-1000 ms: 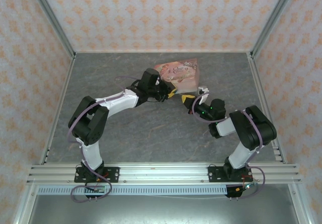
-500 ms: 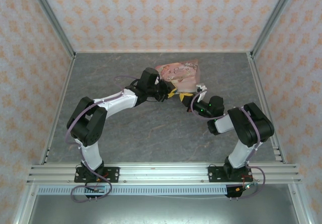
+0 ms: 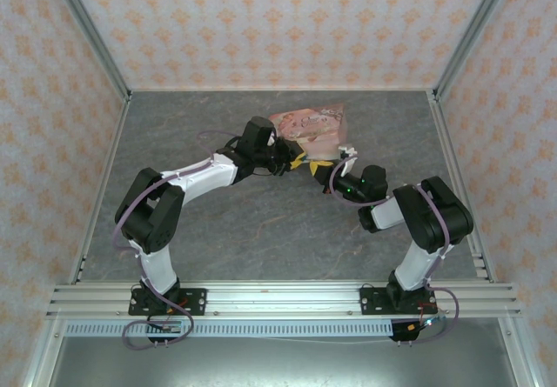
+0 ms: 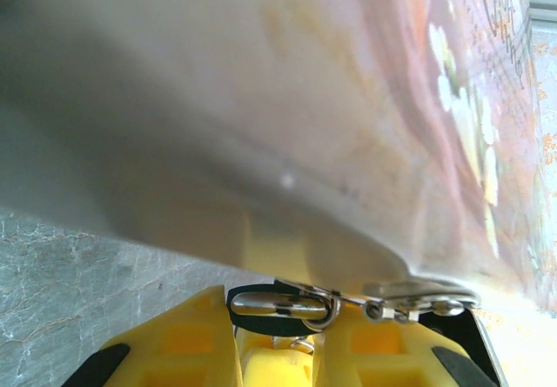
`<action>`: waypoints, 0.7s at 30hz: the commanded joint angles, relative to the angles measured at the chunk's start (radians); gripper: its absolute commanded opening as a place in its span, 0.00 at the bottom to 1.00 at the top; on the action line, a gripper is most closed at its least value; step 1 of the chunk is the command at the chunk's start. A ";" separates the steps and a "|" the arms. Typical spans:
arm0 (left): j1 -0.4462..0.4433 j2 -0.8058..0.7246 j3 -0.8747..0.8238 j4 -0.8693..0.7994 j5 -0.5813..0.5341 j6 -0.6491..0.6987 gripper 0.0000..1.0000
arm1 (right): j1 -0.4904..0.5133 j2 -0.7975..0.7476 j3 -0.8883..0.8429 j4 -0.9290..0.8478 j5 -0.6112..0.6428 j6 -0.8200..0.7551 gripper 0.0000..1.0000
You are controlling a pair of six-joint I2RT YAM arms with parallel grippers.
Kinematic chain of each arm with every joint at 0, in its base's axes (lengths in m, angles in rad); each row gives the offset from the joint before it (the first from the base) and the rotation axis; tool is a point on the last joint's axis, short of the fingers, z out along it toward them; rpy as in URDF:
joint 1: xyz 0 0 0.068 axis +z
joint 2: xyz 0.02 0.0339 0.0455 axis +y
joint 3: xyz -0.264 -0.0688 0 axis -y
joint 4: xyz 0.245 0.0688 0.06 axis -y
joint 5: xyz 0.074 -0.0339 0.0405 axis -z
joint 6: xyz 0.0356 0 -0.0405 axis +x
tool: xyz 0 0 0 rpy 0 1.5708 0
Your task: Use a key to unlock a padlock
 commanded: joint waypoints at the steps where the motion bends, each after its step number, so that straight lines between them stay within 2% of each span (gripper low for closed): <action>1: 0.004 -0.049 0.019 0.021 0.035 0.010 0.15 | -0.005 -0.005 0.013 0.065 -0.015 -0.022 0.00; 11: 0.004 -0.048 0.017 0.018 0.038 0.012 0.15 | -0.006 -0.018 -0.002 0.064 0.034 -0.037 0.00; 21: 0.004 -0.047 0.017 0.023 0.039 0.009 0.15 | -0.005 -0.011 0.017 0.064 -0.019 -0.022 0.00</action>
